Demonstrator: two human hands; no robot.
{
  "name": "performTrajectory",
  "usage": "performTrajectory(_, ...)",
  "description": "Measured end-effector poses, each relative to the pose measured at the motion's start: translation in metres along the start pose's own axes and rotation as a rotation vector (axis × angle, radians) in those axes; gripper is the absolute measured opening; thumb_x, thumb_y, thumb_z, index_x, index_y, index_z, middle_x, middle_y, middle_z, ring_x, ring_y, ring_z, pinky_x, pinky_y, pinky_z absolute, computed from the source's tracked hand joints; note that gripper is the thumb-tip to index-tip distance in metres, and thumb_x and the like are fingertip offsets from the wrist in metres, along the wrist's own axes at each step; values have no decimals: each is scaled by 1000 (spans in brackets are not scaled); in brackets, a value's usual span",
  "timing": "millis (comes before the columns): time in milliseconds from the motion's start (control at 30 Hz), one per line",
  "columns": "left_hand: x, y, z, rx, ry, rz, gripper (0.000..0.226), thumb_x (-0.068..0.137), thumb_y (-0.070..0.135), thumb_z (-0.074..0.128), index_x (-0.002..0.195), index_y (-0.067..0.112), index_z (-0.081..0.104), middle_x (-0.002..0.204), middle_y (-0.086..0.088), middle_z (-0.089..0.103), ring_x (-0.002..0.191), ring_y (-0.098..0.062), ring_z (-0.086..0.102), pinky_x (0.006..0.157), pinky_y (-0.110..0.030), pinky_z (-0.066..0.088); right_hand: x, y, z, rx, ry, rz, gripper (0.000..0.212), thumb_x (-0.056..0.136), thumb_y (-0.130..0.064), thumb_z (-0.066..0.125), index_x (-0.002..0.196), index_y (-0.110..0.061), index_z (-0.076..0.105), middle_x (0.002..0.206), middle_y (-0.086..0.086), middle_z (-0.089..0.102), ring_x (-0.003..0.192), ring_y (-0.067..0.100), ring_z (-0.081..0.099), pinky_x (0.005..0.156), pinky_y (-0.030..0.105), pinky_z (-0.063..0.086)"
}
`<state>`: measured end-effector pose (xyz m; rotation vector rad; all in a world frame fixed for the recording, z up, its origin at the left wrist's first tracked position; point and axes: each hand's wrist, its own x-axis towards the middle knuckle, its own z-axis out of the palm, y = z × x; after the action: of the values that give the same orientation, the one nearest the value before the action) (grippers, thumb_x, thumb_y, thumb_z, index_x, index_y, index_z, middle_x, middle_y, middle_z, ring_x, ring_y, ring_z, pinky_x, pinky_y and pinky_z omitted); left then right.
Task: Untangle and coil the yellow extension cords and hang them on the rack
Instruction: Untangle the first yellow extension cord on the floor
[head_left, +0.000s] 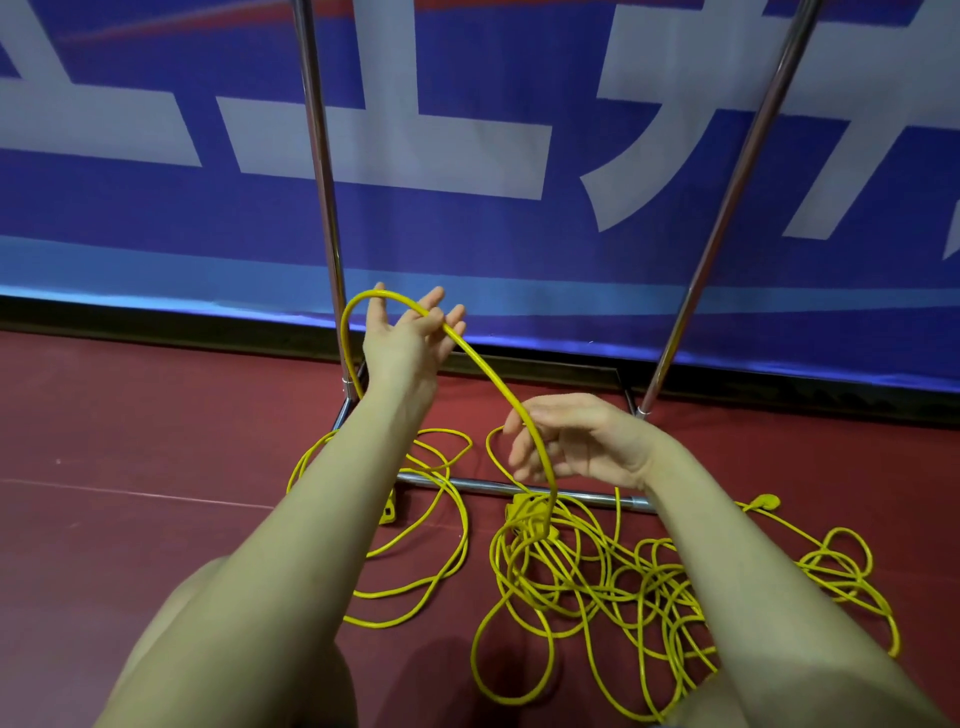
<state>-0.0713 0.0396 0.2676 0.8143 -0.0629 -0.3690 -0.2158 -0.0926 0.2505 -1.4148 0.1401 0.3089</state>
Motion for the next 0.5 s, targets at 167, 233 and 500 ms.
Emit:
performTrajectory(167,2,-7,-2,-7,29,-16,75,92,-12,45,149,23,11,119,-18,58,84,-27,68,74,-34,58,0,0,-4,-90,115,-36,11,91,-12,54,97,-7,61,74,6,70,61,17,68,55,20,50)
performTrajectory(233,0,-8,-2,-37,3,-87,67,92,-10,48,145,19,18,118,-18,58,86,-26,68,75,-37,58,2,1,-2,-127,179,-47,14,94,-10,48,95,-7,61,70,5,70,53,15,65,48,17,45)
performTrajectory(500,-24,-19,9,340,-269,-166,51,87,-14,52,131,3,34,95,-17,66,68,-20,71,71,-34,58,10,1,8,-110,204,-89,15,96,-11,48,98,-4,61,72,6,71,56,17,68,51,21,52)
